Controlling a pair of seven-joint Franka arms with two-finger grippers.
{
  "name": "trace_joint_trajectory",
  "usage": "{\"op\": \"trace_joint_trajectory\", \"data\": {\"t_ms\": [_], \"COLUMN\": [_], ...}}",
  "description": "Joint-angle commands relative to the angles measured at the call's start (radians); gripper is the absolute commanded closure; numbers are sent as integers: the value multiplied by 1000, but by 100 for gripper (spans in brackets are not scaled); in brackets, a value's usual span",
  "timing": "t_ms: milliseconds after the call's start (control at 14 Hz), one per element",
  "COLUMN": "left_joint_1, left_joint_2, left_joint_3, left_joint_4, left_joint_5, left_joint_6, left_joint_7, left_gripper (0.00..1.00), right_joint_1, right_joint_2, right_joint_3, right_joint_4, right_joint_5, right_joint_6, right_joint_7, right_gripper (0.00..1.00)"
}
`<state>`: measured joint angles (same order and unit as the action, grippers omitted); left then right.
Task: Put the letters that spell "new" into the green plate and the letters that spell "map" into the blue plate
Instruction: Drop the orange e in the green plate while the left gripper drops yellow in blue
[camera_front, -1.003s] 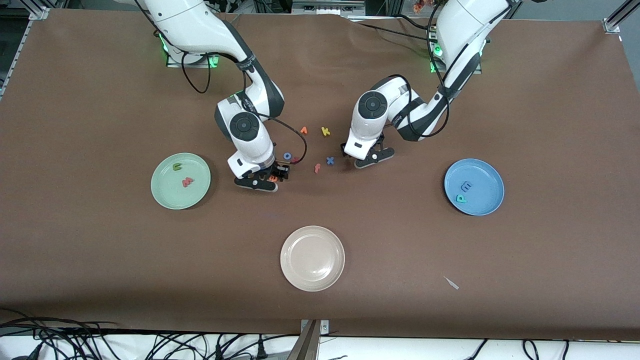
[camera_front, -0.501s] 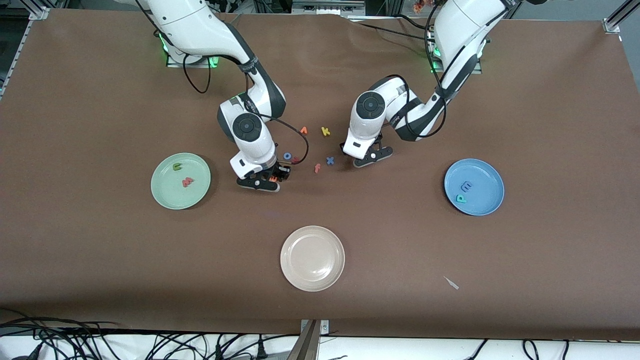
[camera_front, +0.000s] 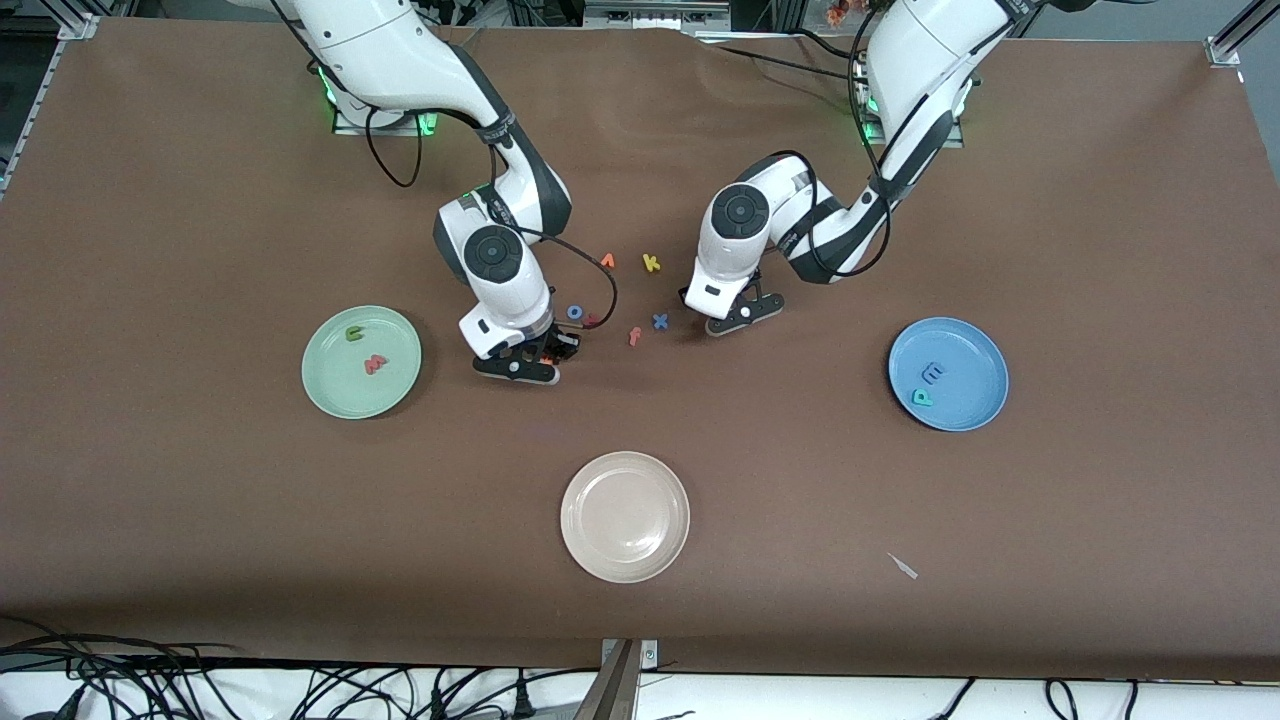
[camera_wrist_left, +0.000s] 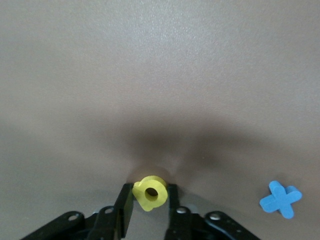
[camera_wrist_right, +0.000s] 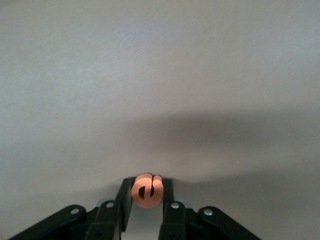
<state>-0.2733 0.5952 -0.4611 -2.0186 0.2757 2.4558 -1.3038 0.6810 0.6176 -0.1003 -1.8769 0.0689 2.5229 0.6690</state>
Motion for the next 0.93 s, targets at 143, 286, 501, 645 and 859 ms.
{"op": "trace_joint_trajectory", "data": {"t_ms": [143,286,501,645,859], "left_joint_1": [5,20,83,135,254], "left_joint_2": [9,8,6,3,3], "left_joint_3": [10,12,10,9,10], "left_joint_4": [24,67,155,208,280], "left_joint_5": [37,37,-1,-29,-49], "left_joint_6": [-11,-68,-265,-384,-556], "left_joint_7": [-22,-11,176,344,629], "left_gripper": [92,95,98,98,98], "right_joint_1": [-4,-6,-6,-9,-12], "right_joint_2": [-119,-156,-189,-208,-231], "right_joint_3": [-137,-218,-326,-380,-424], "right_joint_4": [-1,-1,-40,-103,-232], "right_joint_5": [6,17,58,122,247], "right_joint_6": [-244,-327,-371,-354,-262], "right_joint_7": [-291,-447,-656,-768,-888], "right_gripper": [87,86,85,83,82]}}
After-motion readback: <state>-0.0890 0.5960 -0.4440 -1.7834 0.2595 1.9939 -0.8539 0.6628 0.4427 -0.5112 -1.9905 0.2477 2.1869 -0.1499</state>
